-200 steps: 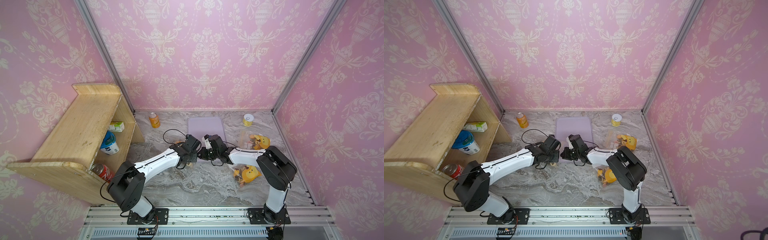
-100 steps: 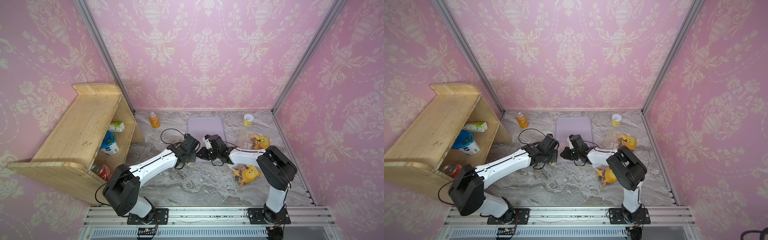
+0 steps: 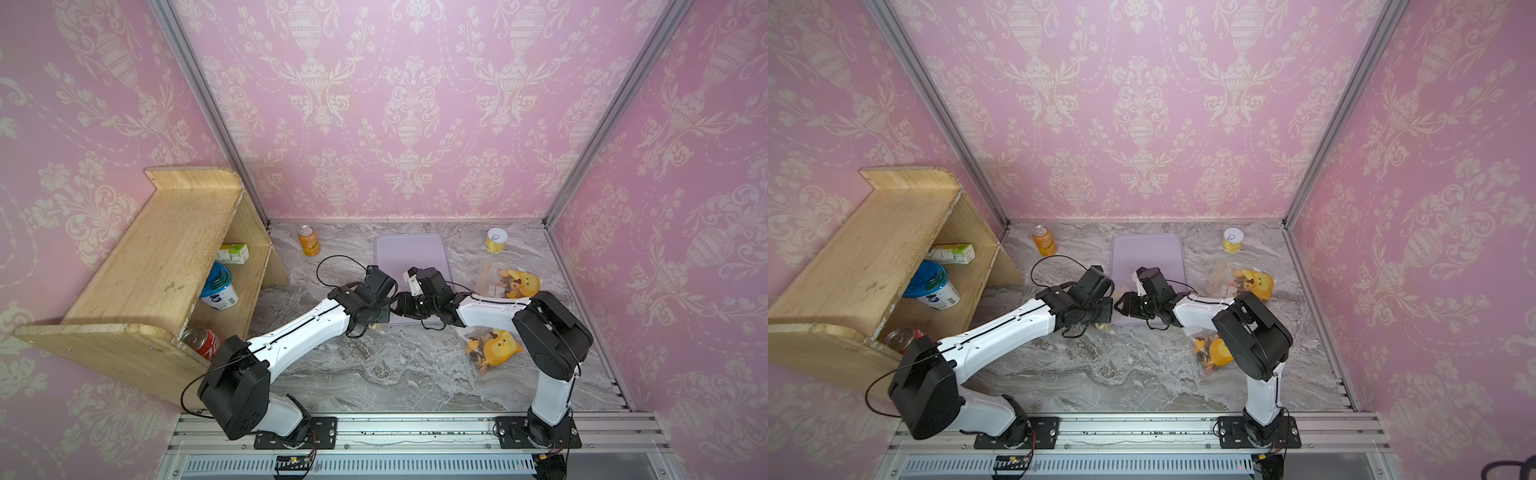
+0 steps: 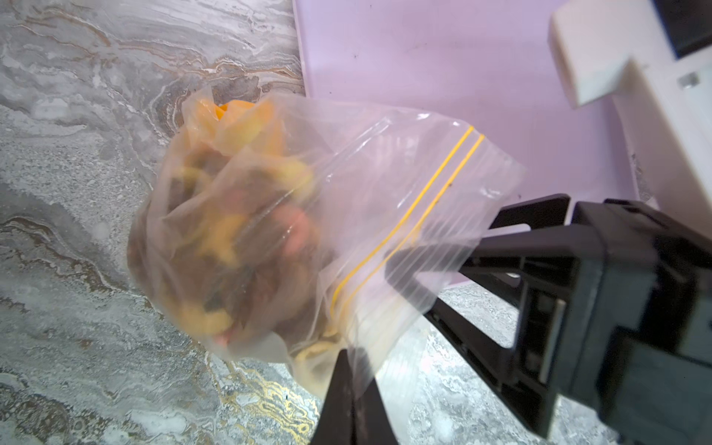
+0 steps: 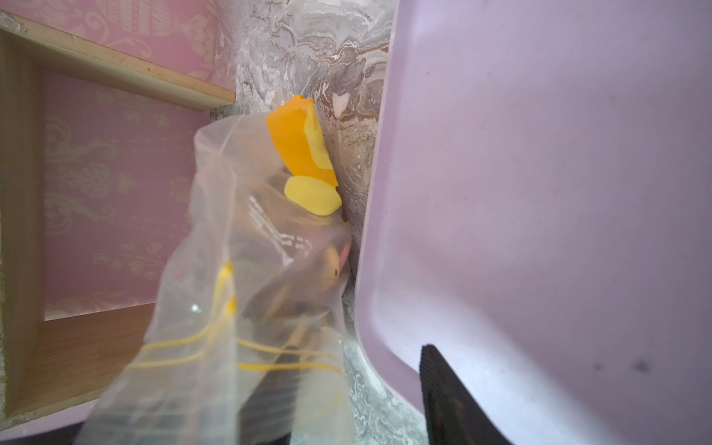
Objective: Pour cookies out of the ziploc bag
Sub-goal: Open the ziploc bag at the center of the board.
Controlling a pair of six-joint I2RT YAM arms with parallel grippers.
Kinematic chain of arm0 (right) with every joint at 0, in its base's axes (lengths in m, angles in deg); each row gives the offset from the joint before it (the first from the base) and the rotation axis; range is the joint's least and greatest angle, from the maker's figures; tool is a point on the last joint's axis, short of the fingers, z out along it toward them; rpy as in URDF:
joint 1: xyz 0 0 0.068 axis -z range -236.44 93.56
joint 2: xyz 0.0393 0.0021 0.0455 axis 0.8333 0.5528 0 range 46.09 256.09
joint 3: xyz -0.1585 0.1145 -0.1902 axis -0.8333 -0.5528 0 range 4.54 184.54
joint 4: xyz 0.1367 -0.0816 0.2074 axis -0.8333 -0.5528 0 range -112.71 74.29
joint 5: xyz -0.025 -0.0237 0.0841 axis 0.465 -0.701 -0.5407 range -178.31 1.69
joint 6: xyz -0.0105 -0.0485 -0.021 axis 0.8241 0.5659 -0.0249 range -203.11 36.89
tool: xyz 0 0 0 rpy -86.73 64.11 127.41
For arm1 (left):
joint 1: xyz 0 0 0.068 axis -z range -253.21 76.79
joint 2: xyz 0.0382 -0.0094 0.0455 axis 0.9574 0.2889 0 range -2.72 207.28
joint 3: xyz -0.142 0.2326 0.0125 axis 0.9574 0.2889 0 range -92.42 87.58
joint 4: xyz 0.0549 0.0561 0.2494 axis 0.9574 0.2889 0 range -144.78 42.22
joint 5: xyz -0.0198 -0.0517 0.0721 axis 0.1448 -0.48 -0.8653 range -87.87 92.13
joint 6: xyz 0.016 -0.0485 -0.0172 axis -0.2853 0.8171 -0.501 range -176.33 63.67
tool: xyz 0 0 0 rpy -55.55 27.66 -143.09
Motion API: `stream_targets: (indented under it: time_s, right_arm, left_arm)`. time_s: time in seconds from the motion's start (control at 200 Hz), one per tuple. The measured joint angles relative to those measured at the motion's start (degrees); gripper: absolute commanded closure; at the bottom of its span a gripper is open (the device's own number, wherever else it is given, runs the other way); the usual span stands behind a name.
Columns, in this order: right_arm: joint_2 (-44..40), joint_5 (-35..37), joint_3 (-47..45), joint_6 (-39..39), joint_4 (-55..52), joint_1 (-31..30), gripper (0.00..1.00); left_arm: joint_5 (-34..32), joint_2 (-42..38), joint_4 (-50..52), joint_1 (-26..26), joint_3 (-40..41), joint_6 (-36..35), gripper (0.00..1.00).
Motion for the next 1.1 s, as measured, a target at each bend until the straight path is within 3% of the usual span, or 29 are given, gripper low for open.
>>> stream_targets:
  time_s: [0.575,0.831,0.971,1.101]
  right_arm:
    - [0.0,6.7,3.5,3.1,-9.6,-0.8,0.33]
    - [-0.7,7.1,4.5,2.2,-11.2,-0.9,0.18]
    - [-6.0,4.5,1.0,4.2,-10.7,-0.9,0.03]
    - [-15.0,1.2,-2.8,10.6,-11.2,-0.9,0.00]
  left_arm:
    - [3.0,-12.4,6.5,-7.9,0.1,0.0,1.00]
    - [4.0,-14.1,7.5,-8.4,0.1,0.0,1.00]
    - [4.8,-12.3,8.0,-8.4,-1.0,-0.3,1.00]
    - [5.6,-7.5,9.9,-8.4,-6.3,-1.6,1.00]
